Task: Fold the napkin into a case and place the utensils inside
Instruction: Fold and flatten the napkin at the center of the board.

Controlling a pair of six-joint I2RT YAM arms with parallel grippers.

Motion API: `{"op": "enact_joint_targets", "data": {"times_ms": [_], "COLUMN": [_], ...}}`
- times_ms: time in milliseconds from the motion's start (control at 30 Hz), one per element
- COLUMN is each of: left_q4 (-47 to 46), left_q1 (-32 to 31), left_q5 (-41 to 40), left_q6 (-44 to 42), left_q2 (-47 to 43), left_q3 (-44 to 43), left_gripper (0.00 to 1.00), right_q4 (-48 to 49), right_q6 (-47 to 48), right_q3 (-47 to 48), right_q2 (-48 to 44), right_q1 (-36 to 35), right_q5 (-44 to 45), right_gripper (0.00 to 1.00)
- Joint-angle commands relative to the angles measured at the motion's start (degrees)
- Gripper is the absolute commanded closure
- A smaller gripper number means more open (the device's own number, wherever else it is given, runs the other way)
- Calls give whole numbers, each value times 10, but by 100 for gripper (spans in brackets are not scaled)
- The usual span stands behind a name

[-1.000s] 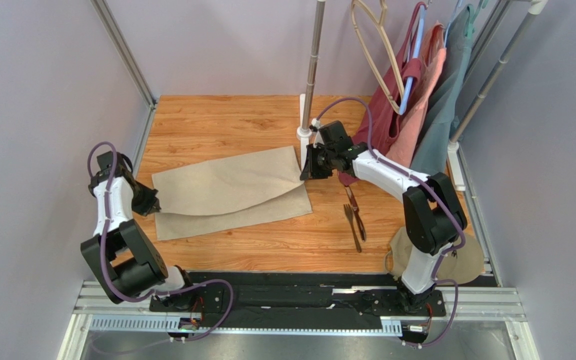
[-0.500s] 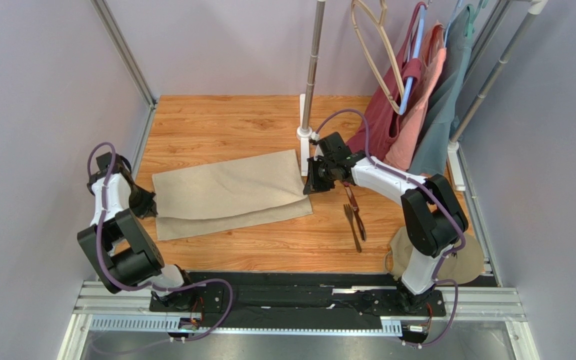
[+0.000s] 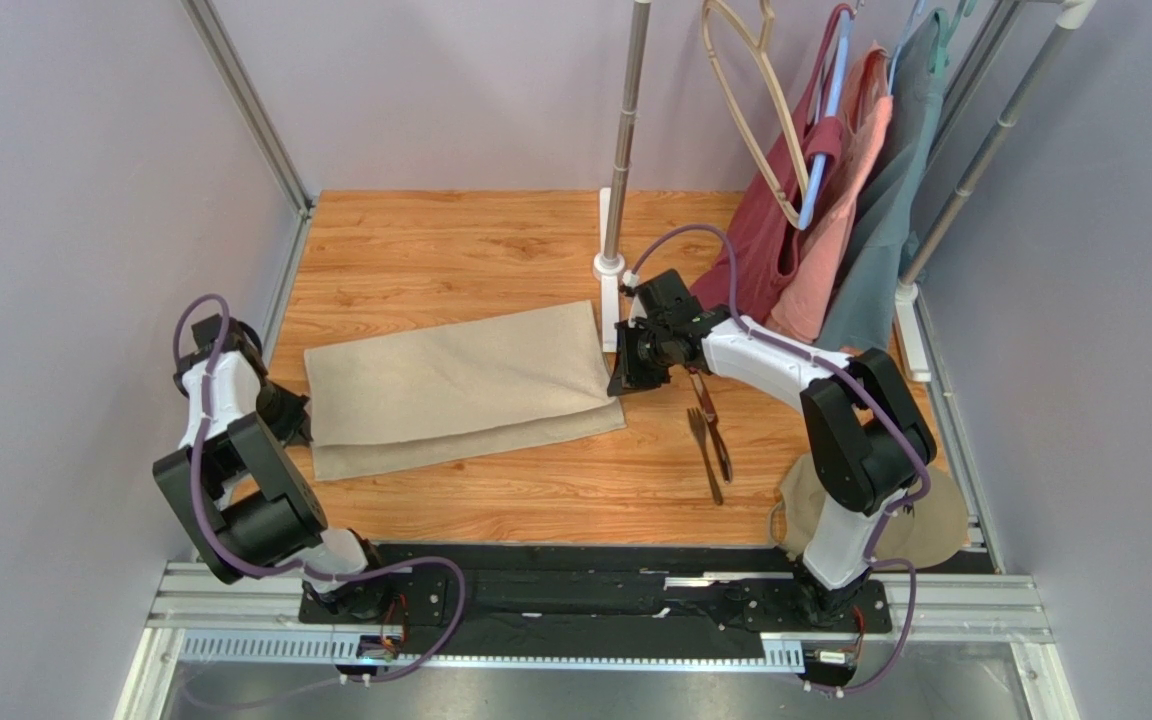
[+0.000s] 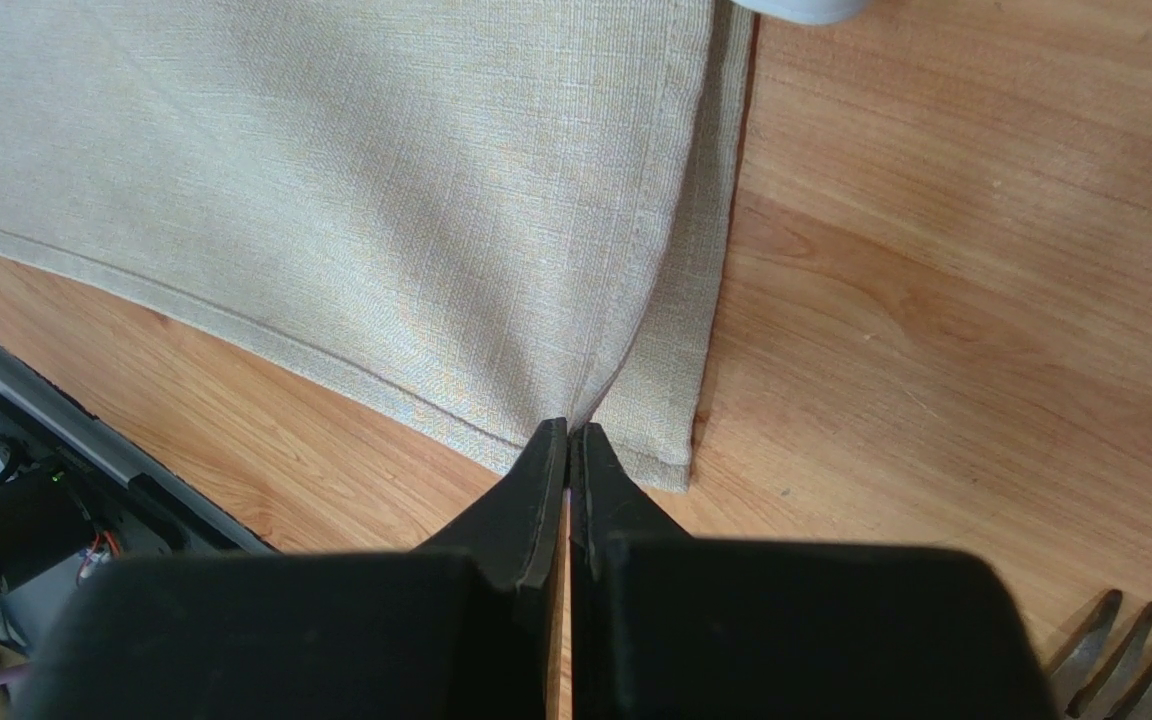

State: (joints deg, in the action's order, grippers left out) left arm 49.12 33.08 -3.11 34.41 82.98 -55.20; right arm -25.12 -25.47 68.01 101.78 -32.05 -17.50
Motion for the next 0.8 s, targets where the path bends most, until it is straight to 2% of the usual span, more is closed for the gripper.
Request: {"op": "enact_joint_targets", "data": {"times_ms": [0,167,767], "left_q4": [17,11,-3], "left_q1": [7,24,30], "left_q5": [-11,10,-11], "left_q6": [5,16,7], "left_q2": [-19,-15,19], "left_q3": [7,29,40], "left_gripper": [100,100,100], "right_q4": [-12,-12,18], "right_q6": [-7,-10,-12], "right_q3": [-12,-31,-45], "right_q2": [-13,-14,33], "right_q1": [-9,-12,-12], "right_q5": [-6,6,22], "right_gripper": [100,100,100]}}
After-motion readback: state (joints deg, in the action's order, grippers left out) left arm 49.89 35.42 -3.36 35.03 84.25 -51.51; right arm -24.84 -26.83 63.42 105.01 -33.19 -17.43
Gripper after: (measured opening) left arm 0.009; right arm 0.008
